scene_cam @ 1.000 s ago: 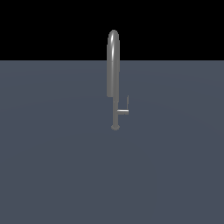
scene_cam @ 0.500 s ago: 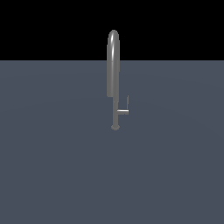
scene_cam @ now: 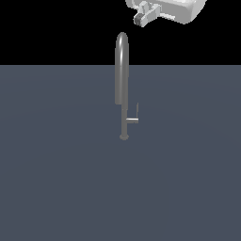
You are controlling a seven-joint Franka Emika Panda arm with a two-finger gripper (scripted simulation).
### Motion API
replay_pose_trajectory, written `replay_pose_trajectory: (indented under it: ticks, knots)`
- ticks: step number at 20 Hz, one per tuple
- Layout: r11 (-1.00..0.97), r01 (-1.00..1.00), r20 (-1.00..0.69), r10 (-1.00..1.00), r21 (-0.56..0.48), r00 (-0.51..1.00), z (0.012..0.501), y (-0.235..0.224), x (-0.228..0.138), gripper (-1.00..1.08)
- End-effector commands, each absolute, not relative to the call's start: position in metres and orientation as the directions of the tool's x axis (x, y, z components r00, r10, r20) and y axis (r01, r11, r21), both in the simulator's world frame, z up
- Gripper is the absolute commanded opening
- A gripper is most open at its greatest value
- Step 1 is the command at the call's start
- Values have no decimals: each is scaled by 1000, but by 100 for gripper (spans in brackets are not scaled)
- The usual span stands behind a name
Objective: Turn on the faucet by rotating a designated handle.
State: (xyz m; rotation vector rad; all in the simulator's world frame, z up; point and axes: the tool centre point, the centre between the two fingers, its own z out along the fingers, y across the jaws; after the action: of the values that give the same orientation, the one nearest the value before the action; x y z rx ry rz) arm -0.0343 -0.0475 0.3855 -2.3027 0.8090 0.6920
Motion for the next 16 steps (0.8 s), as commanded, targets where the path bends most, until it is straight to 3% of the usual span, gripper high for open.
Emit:
replay_pose_trajectory:
  ticks: [1, 16]
  knots:
    - [-585, -727, -679, -371, -358, 633, 371, -52, -22, -100]
    - [-196, -949, -924, -250, -246, 291, 260, -75, 34, -100]
